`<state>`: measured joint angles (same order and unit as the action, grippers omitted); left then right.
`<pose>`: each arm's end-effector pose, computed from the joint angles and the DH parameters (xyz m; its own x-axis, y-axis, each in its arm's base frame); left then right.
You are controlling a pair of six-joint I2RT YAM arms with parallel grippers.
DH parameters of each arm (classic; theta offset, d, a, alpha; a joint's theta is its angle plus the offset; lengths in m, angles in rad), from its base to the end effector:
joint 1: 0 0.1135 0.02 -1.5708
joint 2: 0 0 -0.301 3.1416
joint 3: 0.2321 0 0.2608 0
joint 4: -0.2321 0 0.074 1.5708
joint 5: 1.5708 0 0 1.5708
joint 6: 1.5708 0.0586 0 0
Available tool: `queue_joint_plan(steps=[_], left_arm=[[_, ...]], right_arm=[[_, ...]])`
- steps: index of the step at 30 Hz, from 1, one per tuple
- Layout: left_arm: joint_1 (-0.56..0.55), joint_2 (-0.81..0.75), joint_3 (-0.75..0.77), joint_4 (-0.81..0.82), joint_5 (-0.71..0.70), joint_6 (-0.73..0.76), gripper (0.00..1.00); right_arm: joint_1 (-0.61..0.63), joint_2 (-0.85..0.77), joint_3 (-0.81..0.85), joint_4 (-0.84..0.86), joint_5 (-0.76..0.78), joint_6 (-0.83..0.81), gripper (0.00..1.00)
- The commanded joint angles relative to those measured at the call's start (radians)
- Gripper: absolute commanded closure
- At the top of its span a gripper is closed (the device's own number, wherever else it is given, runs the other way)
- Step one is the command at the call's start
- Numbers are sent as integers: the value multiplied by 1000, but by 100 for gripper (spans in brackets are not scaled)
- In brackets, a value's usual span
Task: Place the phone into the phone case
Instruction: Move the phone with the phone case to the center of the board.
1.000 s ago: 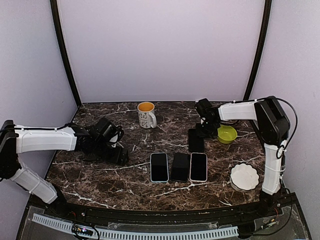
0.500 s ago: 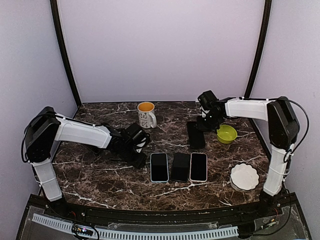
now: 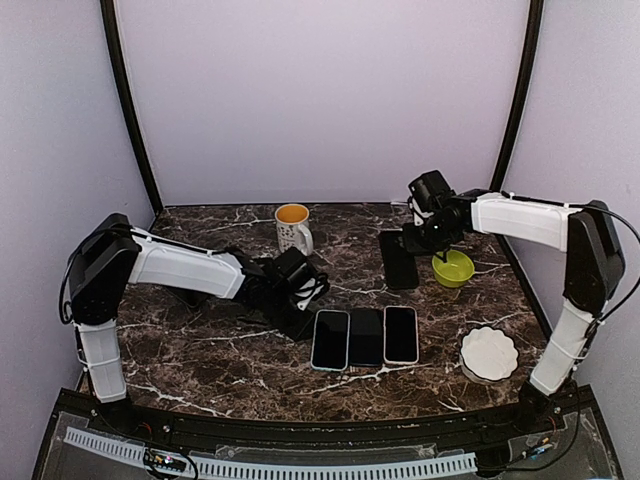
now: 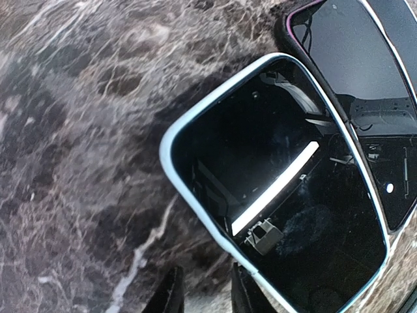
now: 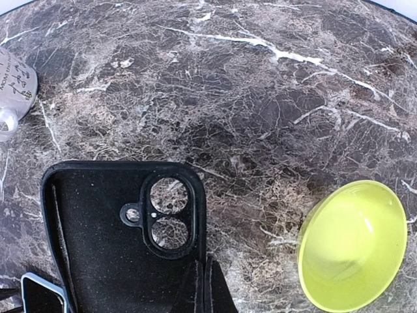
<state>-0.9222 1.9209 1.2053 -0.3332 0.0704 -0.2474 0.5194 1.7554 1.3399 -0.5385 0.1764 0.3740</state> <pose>0.2505 -0.3374 0.1602 -0.7075 0.5291 -0.4685 0.6631 0.7263 -0.1812 0.3592 0.1935 0.2544 -0.8055 -0.0463 -0.5907 -0.1141 0.9904 0.0781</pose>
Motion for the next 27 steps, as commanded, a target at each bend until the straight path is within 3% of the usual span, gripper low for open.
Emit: queue_joint_plan(steps=[1, 9, 19, 27], left_arm=[[-21, 78, 64, 1, 85, -36, 74], [-34, 94, 109, -32, 105, -100, 74], [-126, 92, 117, 48, 147, -135, 74], [-127, 91, 133, 27, -19, -126, 73]], right_arm=[[7, -49, -24, 24, -2, -6, 100], [15, -111, -48, 3, 16, 14, 100], [92, -137, -13, -35, 45, 63, 100], [119, -150, -30, -42, 46, 89, 100]])
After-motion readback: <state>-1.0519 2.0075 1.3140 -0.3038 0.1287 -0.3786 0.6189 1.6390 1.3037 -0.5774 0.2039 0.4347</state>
